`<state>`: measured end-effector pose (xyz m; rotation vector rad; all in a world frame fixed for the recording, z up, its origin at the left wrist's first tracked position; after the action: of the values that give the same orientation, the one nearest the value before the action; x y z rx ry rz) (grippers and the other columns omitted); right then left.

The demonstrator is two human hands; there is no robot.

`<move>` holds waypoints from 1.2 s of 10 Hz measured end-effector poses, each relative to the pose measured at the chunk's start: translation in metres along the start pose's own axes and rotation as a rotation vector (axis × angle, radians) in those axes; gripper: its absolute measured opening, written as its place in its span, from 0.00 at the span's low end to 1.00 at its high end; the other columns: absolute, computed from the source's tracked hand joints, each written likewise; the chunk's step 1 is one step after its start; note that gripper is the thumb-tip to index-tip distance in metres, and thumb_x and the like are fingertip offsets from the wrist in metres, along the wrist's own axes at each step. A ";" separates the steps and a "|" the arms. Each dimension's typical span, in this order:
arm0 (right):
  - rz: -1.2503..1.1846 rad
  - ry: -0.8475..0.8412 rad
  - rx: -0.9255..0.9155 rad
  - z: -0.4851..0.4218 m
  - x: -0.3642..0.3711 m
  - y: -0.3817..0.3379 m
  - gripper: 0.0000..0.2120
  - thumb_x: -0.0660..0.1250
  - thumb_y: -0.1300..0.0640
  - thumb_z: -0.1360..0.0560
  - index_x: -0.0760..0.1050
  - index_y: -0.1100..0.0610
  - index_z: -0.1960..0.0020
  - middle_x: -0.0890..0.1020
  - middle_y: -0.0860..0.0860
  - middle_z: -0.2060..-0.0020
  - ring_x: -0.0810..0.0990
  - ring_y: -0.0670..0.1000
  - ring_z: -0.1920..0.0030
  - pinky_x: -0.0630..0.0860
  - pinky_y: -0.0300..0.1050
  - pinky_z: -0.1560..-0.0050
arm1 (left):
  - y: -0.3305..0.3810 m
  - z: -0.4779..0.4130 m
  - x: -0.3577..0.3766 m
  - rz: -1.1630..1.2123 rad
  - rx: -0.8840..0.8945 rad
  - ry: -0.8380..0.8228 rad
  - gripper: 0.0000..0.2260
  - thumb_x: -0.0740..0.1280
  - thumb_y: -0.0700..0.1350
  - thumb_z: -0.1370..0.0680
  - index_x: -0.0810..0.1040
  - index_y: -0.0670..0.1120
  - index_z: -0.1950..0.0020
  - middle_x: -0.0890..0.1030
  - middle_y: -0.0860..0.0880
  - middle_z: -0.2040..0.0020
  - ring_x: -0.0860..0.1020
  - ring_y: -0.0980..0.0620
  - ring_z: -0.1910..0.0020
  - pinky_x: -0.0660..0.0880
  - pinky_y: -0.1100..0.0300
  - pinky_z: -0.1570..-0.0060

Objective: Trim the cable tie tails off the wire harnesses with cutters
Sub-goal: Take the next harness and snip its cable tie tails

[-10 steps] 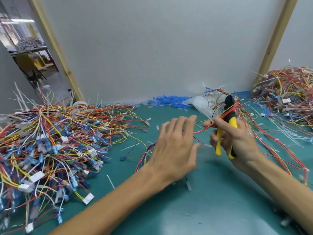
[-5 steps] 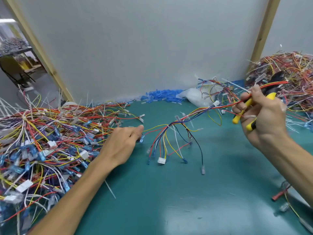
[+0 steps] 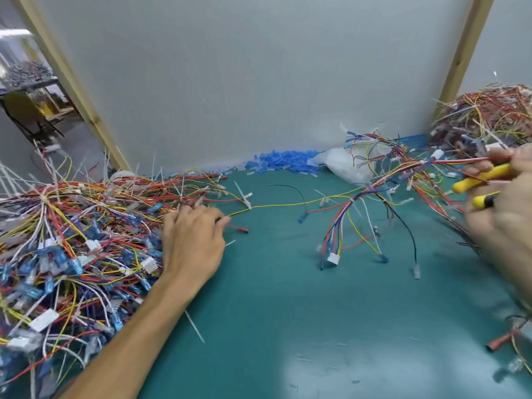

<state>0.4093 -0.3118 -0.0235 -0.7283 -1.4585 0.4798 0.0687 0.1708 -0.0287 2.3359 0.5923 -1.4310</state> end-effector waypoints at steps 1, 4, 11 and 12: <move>-0.001 0.005 -0.012 -0.022 0.085 -0.003 0.14 0.59 0.53 0.12 0.69 0.54 0.57 0.78 0.46 0.69 0.73 0.46 0.71 0.73 0.39 0.66 | 0.013 0.002 -0.016 0.111 0.096 0.095 0.09 0.68 0.50 0.18 0.84 0.48 0.52 0.82 0.50 0.54 0.77 0.41 0.44 0.71 0.45 0.46; 0.025 -0.158 0.148 0.142 0.082 0.080 0.15 0.58 0.54 0.12 0.70 0.55 0.57 0.78 0.46 0.69 0.73 0.46 0.70 0.74 0.39 0.65 | 0.077 0.041 -0.066 0.269 0.427 0.407 0.06 0.72 0.48 0.20 0.87 0.48 0.50 0.79 0.48 0.53 0.71 0.45 0.57 0.70 0.47 0.58; 0.103 -0.604 0.660 0.190 0.113 0.118 0.06 0.66 0.54 0.23 0.77 0.56 0.51 0.76 0.46 0.65 0.70 0.41 0.75 0.71 0.33 0.75 | 0.055 0.029 0.018 1.358 -0.108 -0.275 0.10 0.70 0.46 0.28 0.80 0.46 0.49 0.81 0.51 0.59 0.75 0.51 0.62 0.70 0.59 0.65; 0.147 -0.684 0.721 0.200 0.114 0.123 0.08 0.66 0.54 0.23 0.78 0.58 0.50 0.77 0.47 0.66 0.71 0.41 0.76 0.72 0.35 0.76 | 0.088 0.046 0.027 1.339 -0.039 -0.485 0.16 0.67 0.49 0.24 0.80 0.46 0.38 0.86 0.48 0.45 0.83 0.52 0.47 0.77 0.59 0.48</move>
<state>0.2376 -0.1156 -0.0359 -0.0735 -1.6848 1.3774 0.0895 0.0779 -0.0669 1.5363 -0.9092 -1.1048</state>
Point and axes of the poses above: each hand's wrist, its own z-axis away from the middle knuckle, its own x-axis out of the palm, y = z × x, the point moved 10 cm from there along -z, towards the middle knuckle
